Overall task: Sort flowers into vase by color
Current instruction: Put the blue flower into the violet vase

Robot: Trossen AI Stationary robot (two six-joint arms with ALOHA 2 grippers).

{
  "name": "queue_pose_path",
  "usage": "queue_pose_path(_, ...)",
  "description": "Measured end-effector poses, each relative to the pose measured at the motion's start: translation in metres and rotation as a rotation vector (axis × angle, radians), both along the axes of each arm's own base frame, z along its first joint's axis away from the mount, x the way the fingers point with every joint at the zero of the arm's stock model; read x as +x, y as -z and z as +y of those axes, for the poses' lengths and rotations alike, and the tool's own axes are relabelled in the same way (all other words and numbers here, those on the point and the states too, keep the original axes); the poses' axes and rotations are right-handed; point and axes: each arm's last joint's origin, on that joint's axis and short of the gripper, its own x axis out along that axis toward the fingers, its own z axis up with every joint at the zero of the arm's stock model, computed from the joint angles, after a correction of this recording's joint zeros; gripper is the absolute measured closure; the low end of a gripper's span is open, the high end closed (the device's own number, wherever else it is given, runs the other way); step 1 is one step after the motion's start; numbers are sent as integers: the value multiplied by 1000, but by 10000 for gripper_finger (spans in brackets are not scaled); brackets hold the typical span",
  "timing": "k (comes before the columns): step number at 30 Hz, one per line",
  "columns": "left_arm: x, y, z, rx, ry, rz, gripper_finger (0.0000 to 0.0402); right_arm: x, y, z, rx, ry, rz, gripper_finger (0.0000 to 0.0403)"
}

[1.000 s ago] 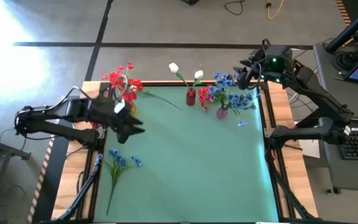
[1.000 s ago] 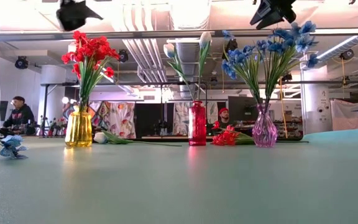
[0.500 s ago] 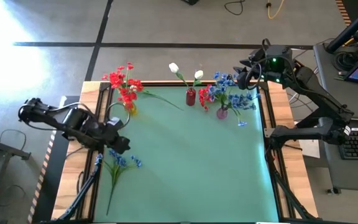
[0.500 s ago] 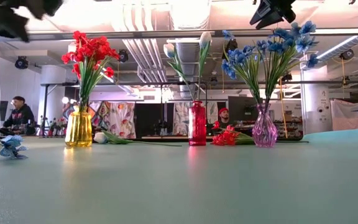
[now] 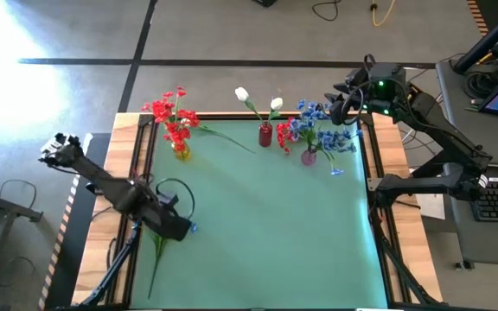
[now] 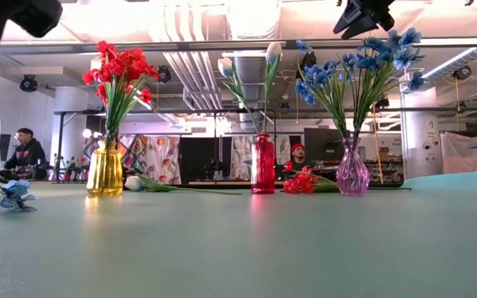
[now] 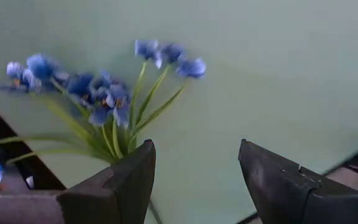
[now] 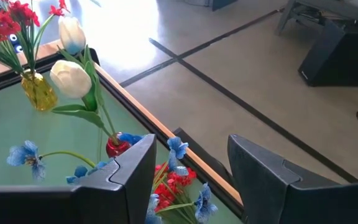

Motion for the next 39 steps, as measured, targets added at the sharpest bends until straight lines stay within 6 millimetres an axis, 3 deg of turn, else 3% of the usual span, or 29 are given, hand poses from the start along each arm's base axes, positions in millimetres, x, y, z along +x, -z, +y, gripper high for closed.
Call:
queue_pose_path(14,-6,27,-47,16,-141,127,179,-1,3,2,17,-47,39,211)
queue_pose_path(27,-19,58,-86,53,-244,265,106,-1,5,3,8,-84,62,211)
queue_pose_path(39,-12,86,-101,82,-232,347,137,-1,5,3,6,-91,72,211)
